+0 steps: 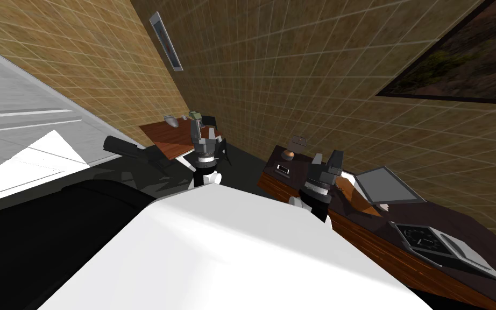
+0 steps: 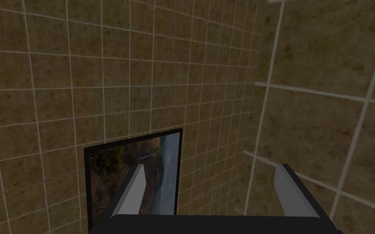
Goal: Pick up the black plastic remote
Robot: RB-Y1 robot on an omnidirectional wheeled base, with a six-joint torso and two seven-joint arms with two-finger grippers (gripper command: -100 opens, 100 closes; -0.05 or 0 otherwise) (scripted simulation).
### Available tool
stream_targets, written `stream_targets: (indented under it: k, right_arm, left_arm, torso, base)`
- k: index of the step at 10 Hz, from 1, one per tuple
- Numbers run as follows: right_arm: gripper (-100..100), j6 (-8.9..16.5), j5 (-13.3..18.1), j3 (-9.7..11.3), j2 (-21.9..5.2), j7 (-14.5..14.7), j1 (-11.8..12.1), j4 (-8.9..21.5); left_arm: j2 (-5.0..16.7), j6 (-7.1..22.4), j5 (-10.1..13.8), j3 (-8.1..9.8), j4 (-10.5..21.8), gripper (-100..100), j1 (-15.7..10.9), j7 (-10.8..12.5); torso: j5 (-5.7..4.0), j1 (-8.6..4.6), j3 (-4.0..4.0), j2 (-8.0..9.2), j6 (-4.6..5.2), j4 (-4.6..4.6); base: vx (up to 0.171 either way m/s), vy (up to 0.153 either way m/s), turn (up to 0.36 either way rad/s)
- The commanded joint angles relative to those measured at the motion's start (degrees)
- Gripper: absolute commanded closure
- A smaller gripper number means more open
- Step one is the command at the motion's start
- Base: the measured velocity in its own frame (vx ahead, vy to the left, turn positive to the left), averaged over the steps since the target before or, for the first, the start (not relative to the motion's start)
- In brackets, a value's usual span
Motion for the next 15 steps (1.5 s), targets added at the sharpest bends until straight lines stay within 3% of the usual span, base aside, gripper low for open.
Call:
stream_targets:
  k: [1, 6, 11, 14, 15]
  right_arm:
    - [-100, 0.3, 0.2, 0.4, -1.8, 0.2, 0.4, 0.3]
    - [-100, 2.2, 1.2, 3.4, -8.6, 2.0, 4.4, 4.1]
    - [-100, 5.1, 2.3, 9.0, -14.2, 6.2, 11.2, 12.4]
    - [-100, 5.7, 2.4, 10.3, -15.3, 7.4, 12.6, 15.3]
    - [-100, 6.4, 2.5, 11.6, -16.4, 8.6, 13.9, 17.0]
  left_arm:
    - [0.0, 0.0, 0.0, 0.00, 0.0, 0, 0.0, 0.0]
    - [0.0, 0.0, 0.0, 0.01, 0.0, 0, 0.0, 0.0]
    - [0.0, 0.0, 0.0, 0.00, 0.0, 0, 0.0, 0.0]
    - [0.0, 0.0, 0.0, 0.00, 0.0, 0, 0.0, 0.0]
    - [0.0, 0.0, 0.0, 0.00, 0.0, 0, 0.0, 0.0]
  torso:
    - [0.00, 0.00, 0.00, 0.00, 0.00, 0.00]
    - [-0.09, -0.39, 0.12, 0.20, 0.00, 0.04]
    - [-0.08, -0.32, 0.08, 0.14, 0.00, 0.03]
    - [0.01, 0.06, 0.04, 0.07, 0.00, 0.02]
    - [0.01, 0.06, 0.03, 0.04, 0.00, 0.02]
  base:
    - [-0.007, -0.022, 0.022]
    - [-0.036, -0.074, 0.077]
    - [-0.037, -0.058, 0.159]
    - [-0.018, 0.020, 0.062]
    - [-0.006, 0.007, 0.021]
